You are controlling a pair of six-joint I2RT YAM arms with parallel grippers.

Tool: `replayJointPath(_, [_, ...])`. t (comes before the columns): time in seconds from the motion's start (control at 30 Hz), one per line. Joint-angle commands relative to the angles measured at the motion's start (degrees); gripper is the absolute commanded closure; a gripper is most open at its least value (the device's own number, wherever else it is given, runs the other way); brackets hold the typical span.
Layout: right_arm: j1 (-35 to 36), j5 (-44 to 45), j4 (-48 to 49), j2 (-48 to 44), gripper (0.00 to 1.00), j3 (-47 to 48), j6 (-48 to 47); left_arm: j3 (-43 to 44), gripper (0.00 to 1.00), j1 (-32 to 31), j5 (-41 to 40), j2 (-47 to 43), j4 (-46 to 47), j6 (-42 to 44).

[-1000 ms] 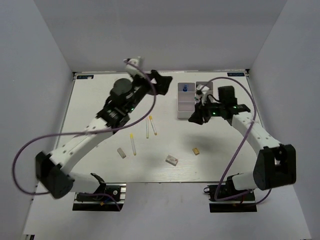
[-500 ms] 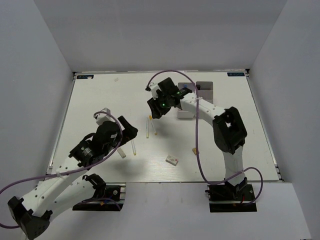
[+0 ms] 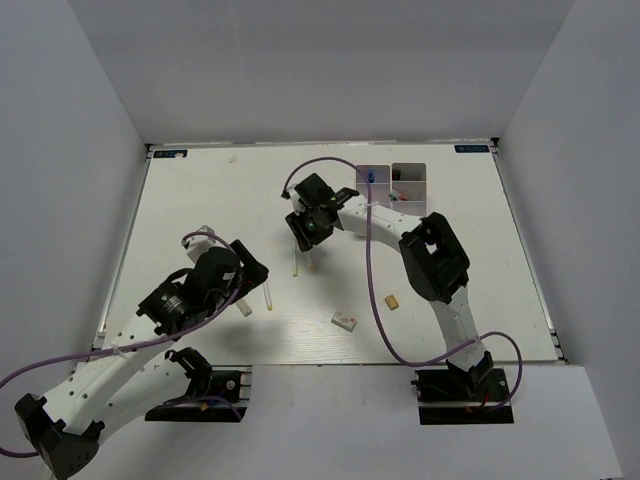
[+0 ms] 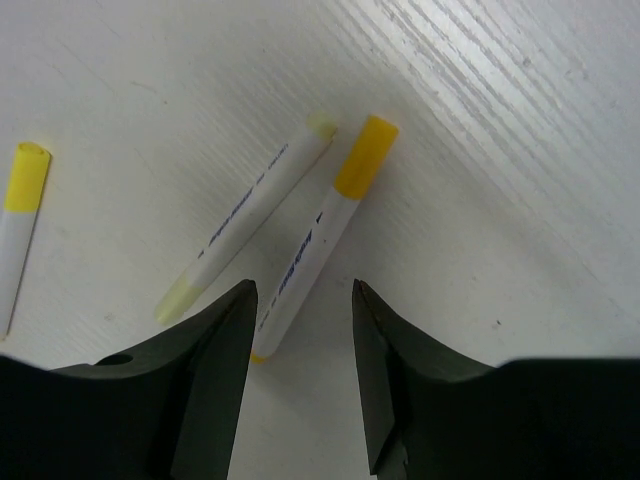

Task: Sort the stationery into containers
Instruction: Pick up the pen from the center of the board, then place the pen in the storage box.

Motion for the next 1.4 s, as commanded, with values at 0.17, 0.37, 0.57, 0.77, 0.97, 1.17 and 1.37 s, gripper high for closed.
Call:
replayJointPath(0.17, [1.7,4.0,1.4,4.3,0.50,5.4,2.2,1.2,0.00,-0.2,0.7,1.4,-0.5,-0.8])
replayJointPath(0.37, [2.0,11.6,2.1,6.7,0.50,6.6,3.5,2.3,0.00,-0.2,0.7,1.4,-2.2,-0.8])
replayJointPath(0.57, [1.8,12.4,2.1,8.3,0.54,5.6,3.5,2.3,0.00,-0.2,0.7,1.9,-1.7,-1.3])
replayJointPath(0.77, [1.0,9.4,0.6,8.3,0.82,3.6,3.3,3.1,0.00,-0.2,1.9,10.6,0.7,-1.3])
replayJointPath(0.97, [-1.8,-1.4,-0.8,3.8,1.00,1.8,0.8,4.5,0.02,-0.2,2.4,18.2,5.4,3.6])
replayJointPath(1.17, [-6.6,-17.4,-0.2,-4.5,1.00,3.2,-5.3,6.3,0.16,0.3,2.4,25.5,12.1,11.2])
replayJointPath(1.37, [-11.8,-29.4,5.7,-14.6,1.00,1.2,-7.6,9.4,0.22,0.9,3.7,31.4,15.8,14.0])
